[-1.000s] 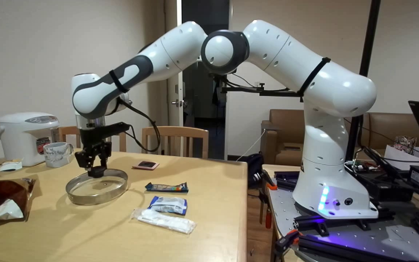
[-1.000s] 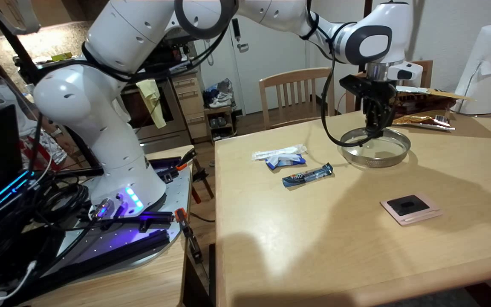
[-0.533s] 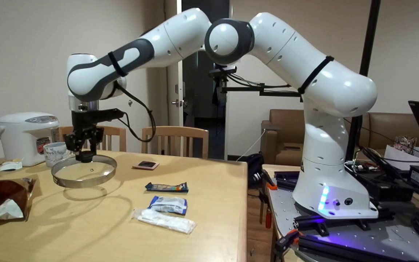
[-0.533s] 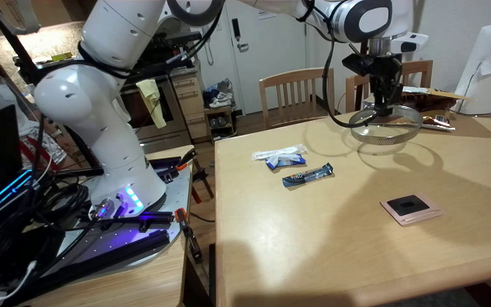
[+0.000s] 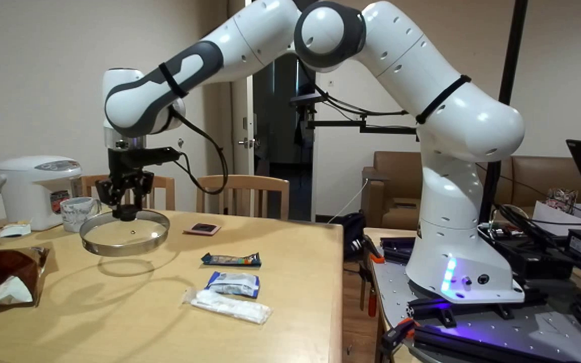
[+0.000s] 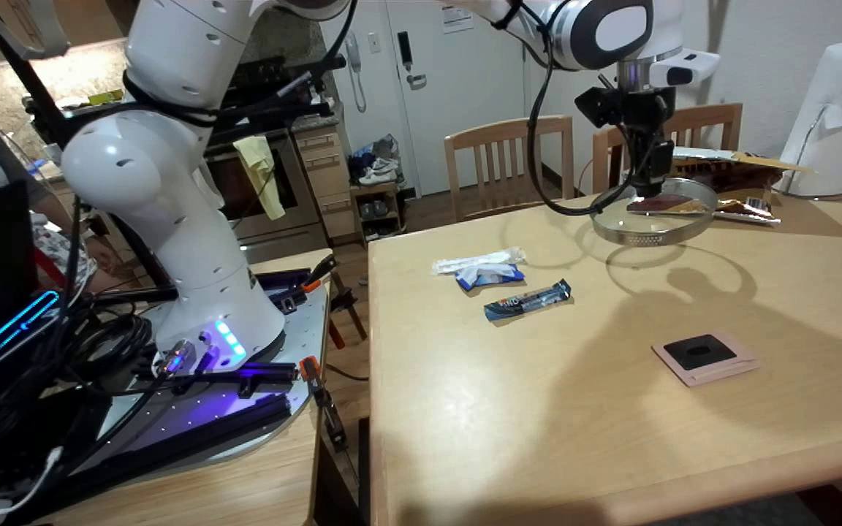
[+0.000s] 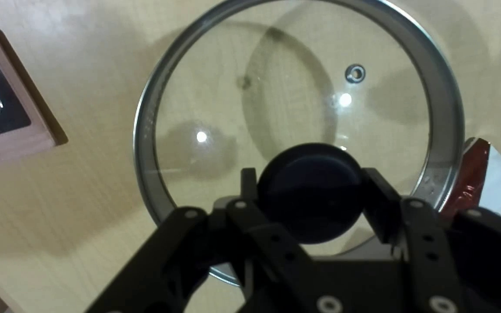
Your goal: Pick the glass lid and put it over the blue sachet and the white object
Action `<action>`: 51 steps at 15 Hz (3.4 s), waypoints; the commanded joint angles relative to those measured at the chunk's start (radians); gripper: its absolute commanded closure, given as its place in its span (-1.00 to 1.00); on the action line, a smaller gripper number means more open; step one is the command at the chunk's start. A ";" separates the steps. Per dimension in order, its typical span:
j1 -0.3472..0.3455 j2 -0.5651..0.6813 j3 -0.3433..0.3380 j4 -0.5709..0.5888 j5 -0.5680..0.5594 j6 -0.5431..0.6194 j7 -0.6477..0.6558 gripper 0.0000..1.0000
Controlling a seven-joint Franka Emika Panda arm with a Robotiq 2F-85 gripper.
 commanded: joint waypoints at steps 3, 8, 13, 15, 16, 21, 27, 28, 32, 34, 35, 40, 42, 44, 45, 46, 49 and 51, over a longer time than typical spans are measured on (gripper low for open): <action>0.056 -0.179 -0.042 -0.324 -0.038 0.144 0.120 0.31; 0.138 -0.293 -0.092 -0.530 -0.085 0.284 0.275 0.31; 0.213 -0.385 -0.121 -0.661 -0.154 0.378 0.442 0.31; 0.230 -0.411 -0.124 -0.701 -0.189 0.401 0.509 0.31; 0.232 -0.423 -0.122 -0.717 -0.201 0.405 0.534 0.31; 0.238 -0.464 -0.127 -0.794 -0.267 0.434 0.694 0.31; 0.188 -0.463 -0.046 -0.835 -0.219 0.488 0.734 0.31; 0.153 -0.447 0.011 -0.819 -0.145 0.467 0.673 0.31; 0.131 -0.401 0.070 -0.773 0.034 0.483 0.728 0.31; 0.150 -0.391 0.044 -0.764 0.054 0.506 0.798 0.31; 0.164 -0.387 0.020 -0.762 0.044 0.520 0.847 0.31; 0.128 -0.380 0.045 -0.757 0.055 0.524 0.818 0.31; 0.118 -0.392 0.062 -0.759 0.019 0.475 0.717 0.31; 0.089 -0.405 0.101 -0.763 0.041 0.442 0.588 0.31; 0.076 -0.411 0.119 -0.764 0.051 0.421 0.527 0.31; 0.069 -0.418 0.127 -0.765 0.049 0.398 0.472 0.31; 0.062 -0.447 0.122 -0.763 0.029 0.277 0.346 0.31; 0.078 -0.473 0.093 -0.767 -0.012 0.198 0.325 0.31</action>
